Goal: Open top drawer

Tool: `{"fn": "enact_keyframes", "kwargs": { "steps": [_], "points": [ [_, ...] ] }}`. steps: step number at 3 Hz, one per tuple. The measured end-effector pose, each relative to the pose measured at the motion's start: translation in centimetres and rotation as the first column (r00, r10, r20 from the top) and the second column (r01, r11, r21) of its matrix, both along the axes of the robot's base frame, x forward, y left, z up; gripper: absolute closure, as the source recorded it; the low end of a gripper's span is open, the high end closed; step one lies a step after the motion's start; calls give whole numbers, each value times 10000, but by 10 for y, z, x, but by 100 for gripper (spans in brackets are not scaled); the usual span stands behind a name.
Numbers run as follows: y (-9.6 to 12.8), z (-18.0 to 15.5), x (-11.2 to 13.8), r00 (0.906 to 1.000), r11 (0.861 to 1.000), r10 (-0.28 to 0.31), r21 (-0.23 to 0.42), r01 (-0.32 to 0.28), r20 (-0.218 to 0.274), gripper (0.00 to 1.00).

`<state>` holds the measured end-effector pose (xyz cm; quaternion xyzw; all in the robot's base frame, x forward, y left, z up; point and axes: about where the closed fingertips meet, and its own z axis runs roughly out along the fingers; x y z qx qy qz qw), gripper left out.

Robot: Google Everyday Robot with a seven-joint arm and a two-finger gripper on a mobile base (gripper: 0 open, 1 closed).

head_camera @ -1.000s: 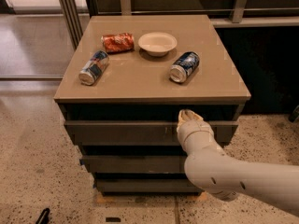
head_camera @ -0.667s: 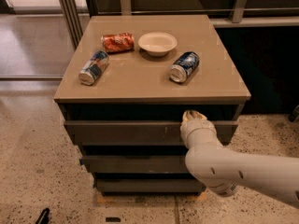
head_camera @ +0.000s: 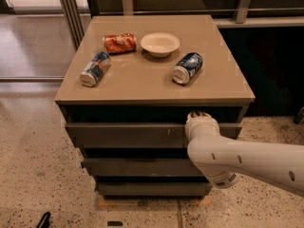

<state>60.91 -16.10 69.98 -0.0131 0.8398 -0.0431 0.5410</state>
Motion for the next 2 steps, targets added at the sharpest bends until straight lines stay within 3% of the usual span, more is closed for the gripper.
{"fn": "enact_keyframes", "kwargs": {
  "steps": [2],
  "points": [
    [-3, -15, 1, 9945, 9970, 65, -761, -146, -1049, 100]
  ]
}}
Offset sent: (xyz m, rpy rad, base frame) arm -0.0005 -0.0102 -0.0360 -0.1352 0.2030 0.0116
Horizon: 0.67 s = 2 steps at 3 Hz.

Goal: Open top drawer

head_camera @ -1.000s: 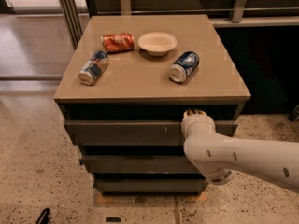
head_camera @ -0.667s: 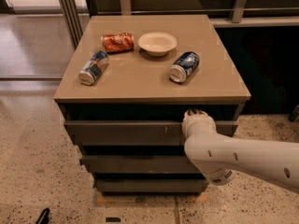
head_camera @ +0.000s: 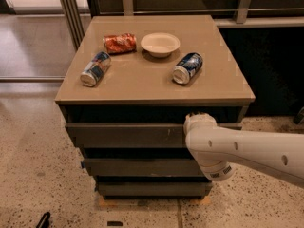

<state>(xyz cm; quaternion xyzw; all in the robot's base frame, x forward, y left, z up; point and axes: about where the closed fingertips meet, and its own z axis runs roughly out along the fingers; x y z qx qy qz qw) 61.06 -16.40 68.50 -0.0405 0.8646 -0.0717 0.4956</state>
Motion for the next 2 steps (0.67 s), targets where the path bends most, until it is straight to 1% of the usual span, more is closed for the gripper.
{"fn": "enact_keyframes", "kwargs": {
  "steps": [1, 2],
  "points": [
    [0, 3, 0, 10000, 10000, 1, 0, -1, -1, 100],
    [-3, 2, -5, 9996, 9999, 98, -87, -100, -278, 100]
  ]
}}
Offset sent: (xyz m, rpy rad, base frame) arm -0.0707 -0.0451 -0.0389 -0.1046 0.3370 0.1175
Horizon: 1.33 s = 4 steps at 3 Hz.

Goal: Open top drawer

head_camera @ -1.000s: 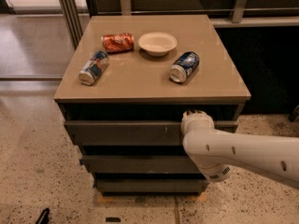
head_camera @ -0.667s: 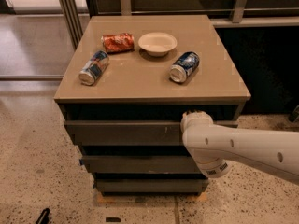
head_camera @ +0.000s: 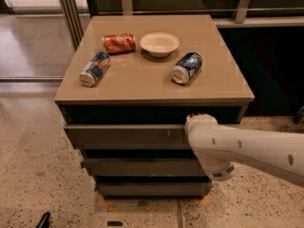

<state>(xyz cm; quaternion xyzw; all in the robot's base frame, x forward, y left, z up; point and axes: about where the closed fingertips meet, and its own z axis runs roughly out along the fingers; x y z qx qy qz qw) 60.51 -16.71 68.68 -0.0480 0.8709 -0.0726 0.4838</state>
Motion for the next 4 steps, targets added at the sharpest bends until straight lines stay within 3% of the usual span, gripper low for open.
{"fn": "enact_keyframes", "kwargs": {
  "steps": [1, 2, 3, 4],
  "points": [
    [0, 2, 0, 10000, 10000, 0, 0, 0, -1, 100],
    [-20, 2, -29, 9969, 9995, 248, 204, -234, -743, 100],
    [-20, 2, -29, 9969, 9995, 248, 204, -234, -744, 100],
    [-20, -6, -26, 9931, 9997, 258, 87, -250, -1145, 100]
  ]
}}
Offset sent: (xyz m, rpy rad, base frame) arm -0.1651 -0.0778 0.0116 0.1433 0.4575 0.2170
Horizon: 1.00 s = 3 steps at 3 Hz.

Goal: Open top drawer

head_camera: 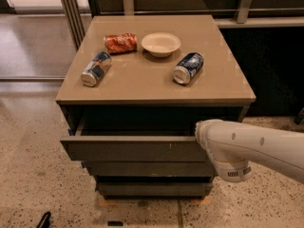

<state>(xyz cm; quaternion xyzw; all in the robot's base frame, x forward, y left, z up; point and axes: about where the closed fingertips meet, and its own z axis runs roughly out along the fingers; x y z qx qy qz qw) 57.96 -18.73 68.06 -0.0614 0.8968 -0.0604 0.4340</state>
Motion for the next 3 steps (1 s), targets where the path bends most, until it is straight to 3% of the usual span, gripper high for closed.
{"fn": "enact_keyframes", "kwargs": {
  "steps": [1, 2, 3],
  "points": [
    [-10, -16, -6, 9981, 9995, -108, 279, 125, -610, 100],
    [-10, -15, -6, 9981, 9995, -108, 280, 125, -611, 100],
    [-12, -25, -22, 9955, 9978, -15, 654, 77, -943, 100]
  ]
}}
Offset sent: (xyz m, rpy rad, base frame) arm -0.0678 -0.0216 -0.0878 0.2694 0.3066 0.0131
